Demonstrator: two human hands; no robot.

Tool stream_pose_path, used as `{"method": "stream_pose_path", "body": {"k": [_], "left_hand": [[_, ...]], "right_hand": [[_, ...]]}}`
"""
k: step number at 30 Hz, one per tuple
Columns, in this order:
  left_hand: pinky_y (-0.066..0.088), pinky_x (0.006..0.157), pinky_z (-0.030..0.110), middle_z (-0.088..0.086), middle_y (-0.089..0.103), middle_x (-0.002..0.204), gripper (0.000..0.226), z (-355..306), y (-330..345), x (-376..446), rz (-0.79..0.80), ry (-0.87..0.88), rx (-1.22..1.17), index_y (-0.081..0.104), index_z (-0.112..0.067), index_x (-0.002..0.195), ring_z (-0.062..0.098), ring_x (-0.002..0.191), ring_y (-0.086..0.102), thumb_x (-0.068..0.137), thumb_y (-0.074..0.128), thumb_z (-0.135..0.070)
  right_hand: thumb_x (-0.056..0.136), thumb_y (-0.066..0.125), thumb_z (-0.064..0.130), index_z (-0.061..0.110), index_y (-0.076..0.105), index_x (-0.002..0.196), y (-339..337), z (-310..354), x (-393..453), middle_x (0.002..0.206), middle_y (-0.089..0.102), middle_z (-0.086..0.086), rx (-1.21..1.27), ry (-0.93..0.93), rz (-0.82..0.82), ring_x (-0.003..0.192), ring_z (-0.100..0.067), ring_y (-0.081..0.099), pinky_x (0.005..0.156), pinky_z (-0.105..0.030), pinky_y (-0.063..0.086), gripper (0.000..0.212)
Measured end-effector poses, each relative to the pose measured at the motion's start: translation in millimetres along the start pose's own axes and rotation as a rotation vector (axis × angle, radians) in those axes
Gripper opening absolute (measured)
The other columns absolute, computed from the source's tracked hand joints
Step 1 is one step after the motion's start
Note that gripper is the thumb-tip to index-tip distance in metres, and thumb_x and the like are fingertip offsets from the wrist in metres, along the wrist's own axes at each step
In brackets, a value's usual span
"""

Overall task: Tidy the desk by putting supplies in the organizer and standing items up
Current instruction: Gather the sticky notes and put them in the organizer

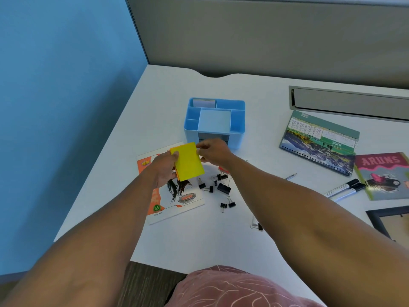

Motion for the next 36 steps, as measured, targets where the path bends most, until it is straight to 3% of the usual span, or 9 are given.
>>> {"method": "stream_pose_path", "body": {"k": [2, 6, 9, 16, 19, 23, 27, 36], "left_hand": [[0.048, 0.100, 0.056, 0.011, 0.050, 0.144, 0.046, -2, 1, 0, 0.014, 0.002, -0.017, 0.037, -0.013, 0.148, 0.035, 0.126, 0.054, 0.105, 0.046, -0.027], [0.045, 0.101, 0.061, 0.014, 0.050, 0.144, 0.047, -7, 4, 0, 0.027, 0.035, -0.007, 0.038, -0.014, 0.148, 0.038, 0.125, 0.055, 0.105, 0.045, -0.029], [0.044, 0.103, 0.060, 0.013, 0.049, 0.144, 0.046, -16, 9, -9, 0.046, 0.086, 0.014, 0.037, -0.012, 0.149, 0.037, 0.128, 0.053, 0.106, 0.043, -0.028], [0.054, 0.089, 0.047, 0.011, 0.061, 0.131, 0.038, -44, 8, -17, 0.149, 0.216, 0.049, 0.051, -0.008, 0.137, 0.030, 0.118, 0.060, 0.102, 0.051, -0.021], [0.058, 0.079, 0.035, 0.008, 0.065, 0.125, 0.038, -63, 9, -18, 0.152, 0.301, 0.090, 0.057, -0.006, 0.133, 0.022, 0.108, 0.065, 0.097, 0.060, -0.018], [0.059, 0.081, 0.033, 0.005, 0.068, 0.121, 0.037, -91, 18, -14, 0.146, 0.371, 0.203, 0.061, -0.007, 0.127, 0.018, 0.105, 0.067, 0.093, 0.067, -0.019], [0.058, 0.074, 0.027, 0.006, 0.066, 0.123, 0.041, -118, 38, -5, 0.134, 0.437, 0.247, 0.060, -0.006, 0.130, 0.018, 0.104, 0.066, 0.092, 0.069, -0.020], [0.056, 0.093, 0.043, 0.008, 0.067, 0.119, 0.037, -146, 87, 18, 0.062, 0.575, 0.275, 0.063, -0.006, 0.126, 0.026, 0.110, 0.065, 0.092, 0.069, -0.019]], "right_hand": [[0.091, 0.063, 0.006, 0.001, 0.065, 0.123, -2, 2, -2, 0.110, 0.070, -0.015, 0.053, 0.006, 0.005, 0.084, -0.019, 0.069, 0.074, -0.020, 0.057, 0.033], [0.088, 0.068, 0.006, 0.003, 0.062, 0.128, -8, 2, -5, 0.101, 0.072, -0.017, 0.151, -0.002, 0.011, 0.075, -0.017, 0.069, 0.089, -0.035, 0.058, 0.041], [0.088, 0.068, 0.004, 0.004, 0.059, 0.130, -14, 7, -7, 0.099, 0.068, -0.014, 0.205, -0.037, 0.033, 0.074, -0.017, 0.068, 0.087, -0.035, 0.059, 0.043], [0.088, 0.068, 0.004, 0.018, 0.059, 0.133, -39, 26, -11, 0.082, 0.064, -0.006, 0.246, -0.127, 0.033, 0.071, -0.015, 0.066, 0.074, -0.029, 0.061, 0.048], [0.088, 0.068, 0.009, 0.021, 0.062, 0.130, -54, 32, -10, 0.087, 0.069, -0.004, 0.189, -0.147, -0.002, 0.073, -0.013, 0.065, 0.072, -0.028, 0.059, 0.045], [0.087, 0.069, 0.012, 0.022, 0.066, 0.122, -79, 41, -5, 0.094, 0.070, -0.003, 0.133, -0.165, -0.057, 0.080, -0.014, 0.065, 0.074, -0.026, 0.059, 0.037], [0.089, 0.070, 0.019, 0.017, 0.067, 0.119, -103, 47, 1, 0.097, 0.071, -0.006, 0.134, -0.192, -0.150, 0.076, -0.012, 0.064, 0.073, -0.028, 0.057, 0.030], [0.091, 0.068, 0.015, 0.012, 0.070, 0.113, -142, 48, 20, 0.096, 0.071, -0.007, 0.140, -0.230, -0.410, 0.077, -0.016, 0.066, 0.074, -0.025, 0.060, 0.022]]}}
Point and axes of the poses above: each hand's wrist, its own x-axis towards the middle knuckle, its own y-axis out of the palm, z = x × y, the point moved 3 cm from there along x, towards the middle knuckle
